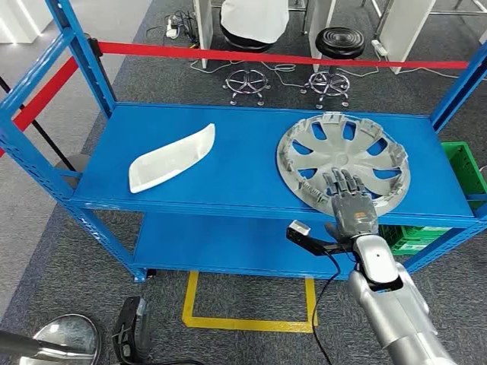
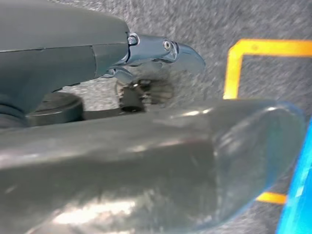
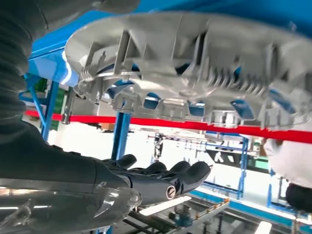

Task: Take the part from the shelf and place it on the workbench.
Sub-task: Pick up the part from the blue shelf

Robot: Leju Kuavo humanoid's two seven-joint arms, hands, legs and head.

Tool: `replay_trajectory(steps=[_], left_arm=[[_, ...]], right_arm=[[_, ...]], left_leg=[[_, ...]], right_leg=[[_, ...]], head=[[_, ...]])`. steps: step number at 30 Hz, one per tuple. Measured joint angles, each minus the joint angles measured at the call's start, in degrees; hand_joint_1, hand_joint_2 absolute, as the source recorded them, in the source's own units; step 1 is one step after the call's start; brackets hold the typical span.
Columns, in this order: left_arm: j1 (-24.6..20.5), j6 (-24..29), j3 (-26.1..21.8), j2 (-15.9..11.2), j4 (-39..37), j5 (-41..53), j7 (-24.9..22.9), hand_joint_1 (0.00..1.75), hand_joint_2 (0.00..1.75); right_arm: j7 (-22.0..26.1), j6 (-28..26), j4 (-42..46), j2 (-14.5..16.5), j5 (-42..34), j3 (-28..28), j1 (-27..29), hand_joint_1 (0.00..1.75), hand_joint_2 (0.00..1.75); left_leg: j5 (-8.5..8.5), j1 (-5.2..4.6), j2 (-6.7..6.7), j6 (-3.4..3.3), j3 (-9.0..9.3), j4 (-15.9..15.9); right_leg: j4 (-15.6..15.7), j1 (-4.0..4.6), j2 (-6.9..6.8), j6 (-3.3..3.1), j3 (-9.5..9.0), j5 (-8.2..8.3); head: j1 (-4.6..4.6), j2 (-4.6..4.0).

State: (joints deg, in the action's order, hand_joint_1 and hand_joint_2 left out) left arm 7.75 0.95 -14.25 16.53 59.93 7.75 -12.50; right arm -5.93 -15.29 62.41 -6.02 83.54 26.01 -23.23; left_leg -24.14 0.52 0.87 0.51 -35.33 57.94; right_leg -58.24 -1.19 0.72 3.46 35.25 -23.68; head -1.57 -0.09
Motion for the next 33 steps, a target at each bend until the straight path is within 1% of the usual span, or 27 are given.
replay_trajectory(steps=[2,4,9,14,18,23,28,33], left_arm=[[-1.5,0.4,-0.2,-0.2,-2.0,0.0,1.1,0.0,0.0],[-4.3,1.0,-0.4,-0.6,-5.8,0.2,3.1,0.0,0.0],[-10.0,1.2,-1.4,-1.9,-15.0,1.2,6.6,0.0,0.0],[-13.1,1.5,-1.9,-2.7,-20.9,2.0,7.6,0.0,0.0],[-15.3,2.1,-2.7,-3.4,-25.2,1.9,9.1,0.0,0.0],[-16.5,2.4,-4.4,-4.3,-29.5,1.5,11.2,0.0,0.0],[-16.7,2.3,-5.8,-5.2,-32.1,1.6,11.8,0.0,0.0],[-17.1,2.1,-7.4,-6.2,-34.1,1.7,13.0,0.0,0.0]], right_arm=[[0.2,0.7,-1.0,0.4,-0.6,-0.5,-1.2,0.0,1.75],[0.4,2.1,-3.4,1.1,-1.8,-1.5,-3.6,0.0,1.75],[0.7,5.5,-13.0,2.3,-3.6,-3.3,-10.6,0.0,1.75],[1.1,9.0,-21.8,2.7,-5.3,-4.5,-15.9,0.0,1.75],[2.6,12.5,-26.7,3.0,-7.5,-5.4,-19.4,0.0,1.75],[5.6,15.5,-28.7,3.0,-10.9,-6.3,-20.8,0.0,1.75],[6.5,17.2,-28.7,3.0,-12.7,-6.3,-21.1,0.0,1.75],[8.5,18.2,-27.9,3.0,-15.8,-6.3,-21.2,0.0,1.75]], left_leg=[[0.03,0.0,0.0,0.04,0.0,0.0],[0.11,0.0,0.0,0.06,0.0,0.0],[0.28,0.0,0.01,0.03,-0.01,0.0],[0.35,0.0,0.01,0.03,-0.01,0.0],[0.34,0.0,0.0,0.03,0.0,0.0],[0.34,0.01,-0.01,0.04,0.0,0.0],[0.35,0.02,-0.02,0.04,0.0,0.0],[0.35,0.01,-0.01,0.04,-0.01,0.0]], right_leg=[[0.0,0.0,0.01,-0.02,0.02,0.02],[-0.1,0.0,0.01,-0.05,0.03,0.08],[-0.1,0.0,-0.02,-0.05,0.05,0.21],[-0.1,0.0,-0.02,-0.04,0.05,0.24],[-0.1,0.0,0.02,-0.04,0.06,0.24],[-0.1,0.01,0.02,-0.05,0.09,0.24],[-0.1,0.02,0.03,-0.05,0.1,0.24],[-0.1,0.02,0.03,-0.05,0.11,0.24]], head=[[-0.01,0.0],[-0.02,0.0],[-0.02,0.0],[-0.02,0.0],[-0.02,0.0],[-0.02,0.0],[-0.02,0.0],[-0.02,0.0]])
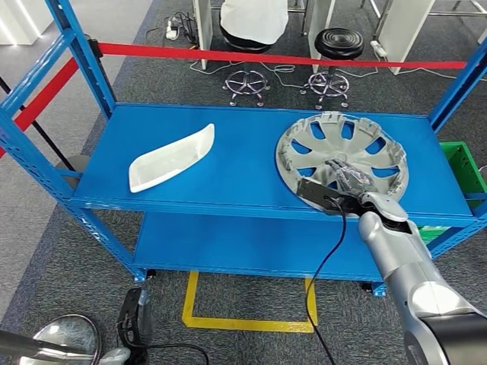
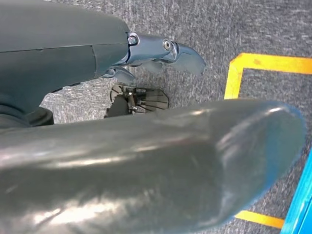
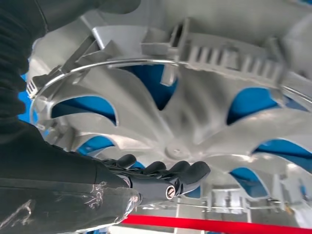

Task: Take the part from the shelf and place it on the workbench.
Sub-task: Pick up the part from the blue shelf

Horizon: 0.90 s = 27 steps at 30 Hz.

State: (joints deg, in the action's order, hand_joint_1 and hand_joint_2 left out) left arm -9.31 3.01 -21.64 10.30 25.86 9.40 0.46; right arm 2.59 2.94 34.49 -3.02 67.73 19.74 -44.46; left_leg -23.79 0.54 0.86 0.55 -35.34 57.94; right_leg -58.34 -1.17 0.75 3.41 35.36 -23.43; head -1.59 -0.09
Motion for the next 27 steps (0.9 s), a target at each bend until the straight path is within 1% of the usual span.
replay_trajectory(steps=[6,9,14,21,25,27], left_arm=[[0.0,-0.1,-1.4,-0.5,-1.1,0.1,0.6,0.0,0.0],[0.0,-0.1,-2.2,-0.7,-1.4,0.2,0.8,0.0,0.0],[0.0,-0.4,-3.7,-1.2,-2.0,1.0,1.2,0.0,0.0],[-0.1,-0.7,-5.9,-1.7,-3.0,2.8,1.7,0.0,0.0],[-0.2,-0.7,-6.7,-1.9,-3.4,3.4,1.8,0.0,1.75],[-0.3,-0.7,-7.1,-2.0,-3.7,3.6,1.9,0.0,1.75]], right_arm=[[1.2,0.8,2.6,-0.1,-2.4,0.1,0.4,0.0,1.75],[1.7,2.9,5.8,-0.5,-4.8,0.8,1.1,0.0,1.75],[0.8,7.0,9.6,-2.1,-8.5,3.3,1.4,0.0,1.75],[1.3,10.1,9.3,-5.3,-13.8,7.9,1.1,0.0,1.75],[1.2,10.6,8.5,-6.3,-15.0,9.9,0.8,0.0,1.75],[1.0,10.8,8.0,-6.6,-15.3,10.7,0.7,0.0,1.75]], left_leg=[[0.0,0.0,0.0,0.0,-0.01,0.0],[-0.01,0.0,0.0,0.0,-0.02,0.0],[0.0,0.0,0.0,0.0,-0.02,0.0],[0.0,-0.01,0.0,0.0,-0.02,0.0],[0.0,0.0,0.0,0.0,-0.02,0.0],[0.0,0.0,0.0,0.0,-0.02,0.0]], right_leg=[[0.0,0.0,0.0,0.0,0.01,0.0],[0.0,0.0,0.0,0.0,0.03,0.0],[0.0,0.0,-0.01,0.0,0.03,0.0],[0.0,0.0,-0.01,0.0,0.01,0.0],[0.0,0.0,-0.01,0.0,0.03,0.0],[0.0,0.0,-0.01,0.0,0.03,0.0]], head=[[-0.01,0.0],[0.0,0.0],[-0.01,0.0],[0.01,0.0],[0.0,0.0],[0.0,0.0]])
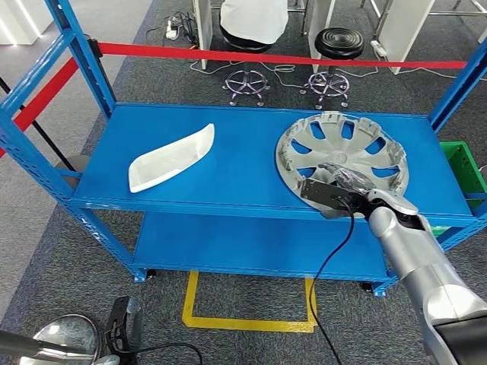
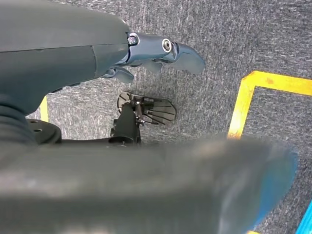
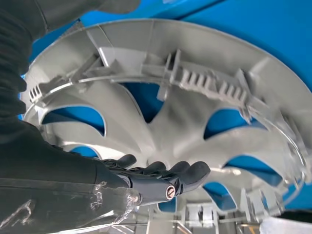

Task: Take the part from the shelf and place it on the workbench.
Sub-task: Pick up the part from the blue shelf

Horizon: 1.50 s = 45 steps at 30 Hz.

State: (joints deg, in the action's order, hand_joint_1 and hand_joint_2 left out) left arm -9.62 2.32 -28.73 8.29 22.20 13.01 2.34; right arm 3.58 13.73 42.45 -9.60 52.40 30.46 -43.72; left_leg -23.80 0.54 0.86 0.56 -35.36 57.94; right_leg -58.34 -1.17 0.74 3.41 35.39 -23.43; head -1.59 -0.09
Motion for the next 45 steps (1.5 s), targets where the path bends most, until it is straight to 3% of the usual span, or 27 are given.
replay_trajectory(steps=[11,22,26,38,45], left_arm=[[-0.6,0.0,-0.6,-0.2,-0.8,0.9,0.0,0.0,1.75],[-2.8,0.6,-0.6,0.2,-2.2,3.7,-0.6,0.0,1.75],[-3.5,1.2,-0.4,0.8,-2.7,4.4,-0.9,0.0,1.75],[-3.9,1.9,-0.3,2.0,-3.1,4.7,-0.2,0.0,1.75],[-3.7,1.9,-0.9,1.7,-3.1,4.1,0.2,0.0,1.75]], right_arm=[[-2.4,-1.1,-2.6,-0.1,-0.3,2.3,-0.1,0.0,1.75],[-7.1,-5.8,-13.8,1.8,1.1,2.6,-1.8,0.01,1.75],[-7.7,-8.9,-15.8,2.3,1.9,2.4,-1.9,1.75,1.75],[-10.5,-25.0,-15.8,3.6,9.9,0.2,2.5,1.75,1.75],[-11.5,-29.9,-12.4,5.4,16.1,-2.1,6.2,1.75,1.75]], left_leg=[[0.0,0.0,0.0,0.0,-0.01,0.0],[0.01,0.05,0.06,-0.01,0.07,0.0],[0.0,0.06,0.13,-0.01,0.21,0.0],[0.01,0.05,0.17,-0.01,0.37,0.0],[0.15,0.06,0.17,0.02,0.35,0.0]], right_leg=[[0.0,0.0,-0.01,0.0,-0.01,0.0],[0.0,0.05,-0.1,-0.03,-0.12,-0.03],[0.0,0.06,-0.16,-0.05,-0.28,-0.07],[0.1,0.06,-0.15,-0.06,-0.48,-0.03],[0.0,0.07,-0.14,-0.15,-0.44,0.12]], head=[[0.0,0.0],[-0.01,0.0],[0.0,0.0],[0.0,0.0],[0.0,0.0]])
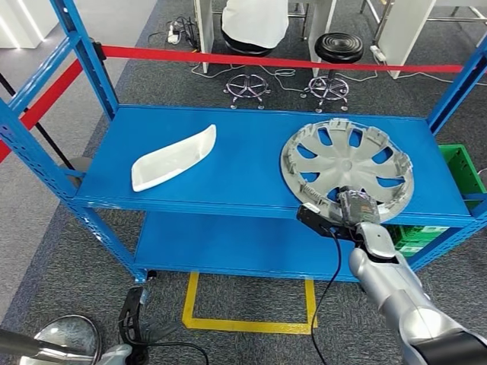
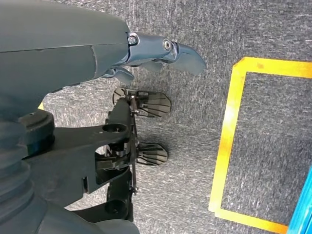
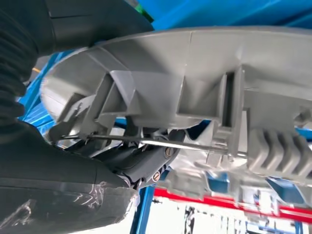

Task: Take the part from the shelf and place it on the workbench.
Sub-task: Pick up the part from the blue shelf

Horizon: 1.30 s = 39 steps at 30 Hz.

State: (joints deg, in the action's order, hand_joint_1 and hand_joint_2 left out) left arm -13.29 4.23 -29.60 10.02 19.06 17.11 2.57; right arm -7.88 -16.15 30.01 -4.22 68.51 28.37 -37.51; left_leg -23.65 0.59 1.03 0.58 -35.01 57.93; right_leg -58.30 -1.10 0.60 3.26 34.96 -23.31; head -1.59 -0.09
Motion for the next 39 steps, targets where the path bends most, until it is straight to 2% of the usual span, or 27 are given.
replay_trajectory(steps=[5,9,14,18,25,32,33,36,37,39], left_arm=[[0.5,0.1,-1.2,-0.2,0.0,-0.9,0.8,0.0,1.75],[1.1,0.1,-2.2,-0.6,0.0,-1.6,1.5,0.0,0.0],[2.3,0.1,-3.7,-1.2,0.0,-2.3,2.6,0.0,0.0],[3.0,-0.1,-4.7,-1.7,0.0,-2.6,3.6,0.0,1.75],[3.5,-0.5,-5.8,-2.2,0.0,-2.7,5.2,0.0,1.75],[3.7,-0.6,-6.5,-2.3,0.0,-2.6,5.8,0.0,1.75],[3.7,-0.6,-6.5,-2.3,0.0,-2.5,5.8,0.0,1.75],[3.7,-0.5,-6.6,-2.3,0.0,-2.1,5.8,0.0,1.75],[3.6,-0.6,-6.6,-2.2,0.0,-2.0,5.7,0.0,1.75],[3.5,-0.6,-6.6,-2.2,0.0,-1.7,5.5,0.0,1.75]], right_arm=[[2.6,-1.1,6.5,0.8,2.8,-2.7,4.3,1.75,1.75],[5.0,-0.7,15.0,1.2,3.1,-4.2,9.1,1.75,1.75],[8.7,1.6,29.7,1.4,0.8,-4.8,16.0,1.75,1.75],[9.3,2.3,40.4,1.4,0.1,-4.5,19.5,1.75,1.75],[10.0,0.3,51.7,1.3,-1.3,-4.4,22.4,1.75,1.75],[10.3,-1.4,56.8,1.3,-3.0,-4.4,23.9,1.75,1.75],[10.3,-1.3,56.8,1.3,-3.0,-4.3,23.9,1.69,1.75],[10.2,-0.4,56.5,1.3,-3.0,-4.3,23.8,0.42,1.75],[10.1,0.3,56.1,1.3,-2.9,-4.3,23.7,0.12,1.75],[9.8,1.9,54.9,1.3,-2.4,-4.2,23.1,0.96,1.75]], left_leg=[[-0.03,0.03,-0.03,0.04,-0.02,0.0],[-0.09,0.06,-0.08,0.09,-0.09,0.0],[-0.16,0.08,-0.08,0.18,-0.15,-0.1],[-0.17,0.08,-0.08,0.19,-0.23,-0.1],[-0.17,0.08,-0.08,0.19,-0.3,-0.1],[-0.19,0.08,-0.08,0.22,-0.35,-0.1],[-0.19,0.08,-0.08,0.22,-0.35,-0.1],[-0.18,0.08,-0.08,0.22,-0.36,-0.1],[-0.18,0.08,-0.08,0.22,-0.36,-0.1],[-0.18,0.08,-0.08,0.22,-0.35,-0.1]], right_leg=[[0.0,0.03,0.07,-0.01,0.04,-0.02],[0.0,0.06,0.11,-0.06,0.16,-0.09],[0.0,0.07,0.11,-0.15,0.28,-0.2],[0.0,0.07,0.09,-0.14,0.38,-0.25],[0.0,0.07,0.09,-0.15,0.45,-0.27],[0.0,0.07,0.11,-0.15,0.51,-0.27],[0.0,0.07,0.11,-0.16,0.51,-0.27],[0.0,0.07,0.1,-0.16,0.51,-0.27],[0.0,0.07,0.1,-0.16,0.51,-0.27],[0.0,0.07,0.11,-0.16,0.51,-0.26]], head=[[0.0,0.0],[-0.01,0.0],[-0.01,0.0],[-0.01,0.0],[0.0,0.0],[-0.01,0.0],[-0.01,0.0],[-0.01,0.0],[-0.01,0.0],[-0.01,0.0]])
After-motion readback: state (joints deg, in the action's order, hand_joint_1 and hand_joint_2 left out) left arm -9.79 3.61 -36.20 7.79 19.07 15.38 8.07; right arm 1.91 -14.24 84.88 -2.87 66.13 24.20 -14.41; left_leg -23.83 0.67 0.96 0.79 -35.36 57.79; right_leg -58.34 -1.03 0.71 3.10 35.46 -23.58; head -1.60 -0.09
